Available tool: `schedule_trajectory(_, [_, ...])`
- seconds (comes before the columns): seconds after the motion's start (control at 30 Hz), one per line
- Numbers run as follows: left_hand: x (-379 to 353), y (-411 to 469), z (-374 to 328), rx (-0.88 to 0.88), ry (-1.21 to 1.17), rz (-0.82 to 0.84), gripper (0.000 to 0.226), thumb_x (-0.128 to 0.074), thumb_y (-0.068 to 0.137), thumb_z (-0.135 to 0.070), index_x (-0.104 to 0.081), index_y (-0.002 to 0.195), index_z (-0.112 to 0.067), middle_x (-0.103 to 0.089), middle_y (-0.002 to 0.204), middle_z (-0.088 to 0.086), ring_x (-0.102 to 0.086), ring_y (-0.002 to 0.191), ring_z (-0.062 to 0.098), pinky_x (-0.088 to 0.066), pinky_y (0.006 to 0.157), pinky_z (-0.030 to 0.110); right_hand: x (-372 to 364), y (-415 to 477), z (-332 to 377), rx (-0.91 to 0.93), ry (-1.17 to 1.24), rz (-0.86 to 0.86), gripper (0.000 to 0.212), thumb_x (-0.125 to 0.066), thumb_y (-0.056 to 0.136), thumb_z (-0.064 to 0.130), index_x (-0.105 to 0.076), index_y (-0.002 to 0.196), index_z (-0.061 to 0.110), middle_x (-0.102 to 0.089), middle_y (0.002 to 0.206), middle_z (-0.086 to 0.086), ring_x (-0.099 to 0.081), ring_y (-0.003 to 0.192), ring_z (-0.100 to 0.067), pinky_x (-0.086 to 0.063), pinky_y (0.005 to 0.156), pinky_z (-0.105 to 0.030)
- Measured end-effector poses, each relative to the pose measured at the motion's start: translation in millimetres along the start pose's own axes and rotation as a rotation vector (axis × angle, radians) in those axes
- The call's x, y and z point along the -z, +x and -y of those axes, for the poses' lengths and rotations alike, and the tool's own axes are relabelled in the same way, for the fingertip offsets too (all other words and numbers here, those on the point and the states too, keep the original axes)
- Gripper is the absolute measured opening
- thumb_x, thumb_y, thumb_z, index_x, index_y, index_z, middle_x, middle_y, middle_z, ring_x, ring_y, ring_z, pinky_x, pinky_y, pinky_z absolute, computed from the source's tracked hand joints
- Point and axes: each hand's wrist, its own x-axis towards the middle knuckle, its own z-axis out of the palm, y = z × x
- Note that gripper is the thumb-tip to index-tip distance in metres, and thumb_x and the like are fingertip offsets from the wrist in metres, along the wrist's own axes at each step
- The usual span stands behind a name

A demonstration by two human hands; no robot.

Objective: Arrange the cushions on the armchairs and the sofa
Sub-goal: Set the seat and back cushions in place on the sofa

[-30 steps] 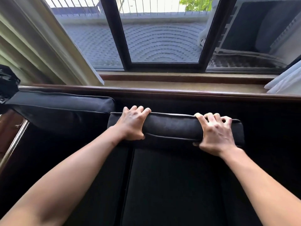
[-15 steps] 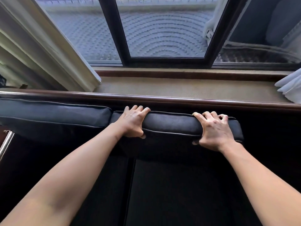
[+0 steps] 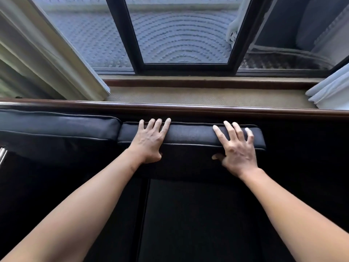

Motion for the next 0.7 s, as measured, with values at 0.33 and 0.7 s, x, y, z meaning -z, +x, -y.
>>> schedule_trajectory(0.33, [7.3,-68.4,-217.2,0.053,-0.371,-0.350,0.067,-0.046,0.100,-0.050,-0.047,0.156,-0.014,-0.036,0.165,0.024,-0.030,0.154,0.046,-0.031,0.119,0.068,-14.3,-159.6,-63.6,-0.096,0.360,-0.226,0.069,-0.058,0.097,0.038,-0.036,0.155,0.009,-0.030,0.164,-0.014,-0.020,0.155,-0.031,-0.020,0.123,-0.057])
schedule_trajectory(0.7, [-75.1,-86.3,-523.3,0.495,-1.050,0.107,0.060,-0.045,0.104,-0.059,-0.043,0.155,-0.027,-0.045,0.159,-0.001,-0.047,0.141,0.021,-0.041,0.115,0.044,-100.5,-361.9,-297.6,-0.538,0.493,0.156,0.058,-0.050,0.102,0.041,-0.038,0.153,0.014,-0.028,0.165,-0.009,-0.015,0.155,-0.022,-0.018,0.126,-0.044])
